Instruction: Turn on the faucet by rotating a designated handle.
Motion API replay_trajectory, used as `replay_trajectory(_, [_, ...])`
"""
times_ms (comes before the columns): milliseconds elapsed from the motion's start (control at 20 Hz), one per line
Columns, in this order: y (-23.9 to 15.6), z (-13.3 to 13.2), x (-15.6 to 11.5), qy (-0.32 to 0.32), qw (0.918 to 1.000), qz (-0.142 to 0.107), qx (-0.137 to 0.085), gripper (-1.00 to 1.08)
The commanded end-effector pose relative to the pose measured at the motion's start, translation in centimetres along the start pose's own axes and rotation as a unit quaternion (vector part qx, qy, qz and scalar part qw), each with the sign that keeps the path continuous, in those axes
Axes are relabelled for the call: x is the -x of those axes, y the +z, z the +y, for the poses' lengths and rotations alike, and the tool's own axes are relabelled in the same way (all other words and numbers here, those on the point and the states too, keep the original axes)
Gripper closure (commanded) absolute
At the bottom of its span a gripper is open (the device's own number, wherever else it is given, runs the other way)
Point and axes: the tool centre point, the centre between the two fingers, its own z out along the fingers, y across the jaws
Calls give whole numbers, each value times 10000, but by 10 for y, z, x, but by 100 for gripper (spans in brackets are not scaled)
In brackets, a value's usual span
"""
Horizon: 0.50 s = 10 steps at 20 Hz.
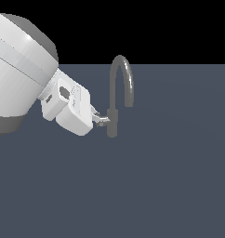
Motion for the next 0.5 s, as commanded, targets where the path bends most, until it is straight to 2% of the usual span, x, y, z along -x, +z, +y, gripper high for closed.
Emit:
replay_trajectory(0, [13,15,5,-24,9999,39,90,108])
replay_trajectory(250, [27,32,15,-29,9999,57,134,108])
replay_trajectory(300, [27,32,15,-29,9999,57,134,108])
replay_trajectory(350, [16,19,18,-322,9995,-12,7,108])
replay_trajectory(450, [20,20,21,-294,9996,-5,21,108])
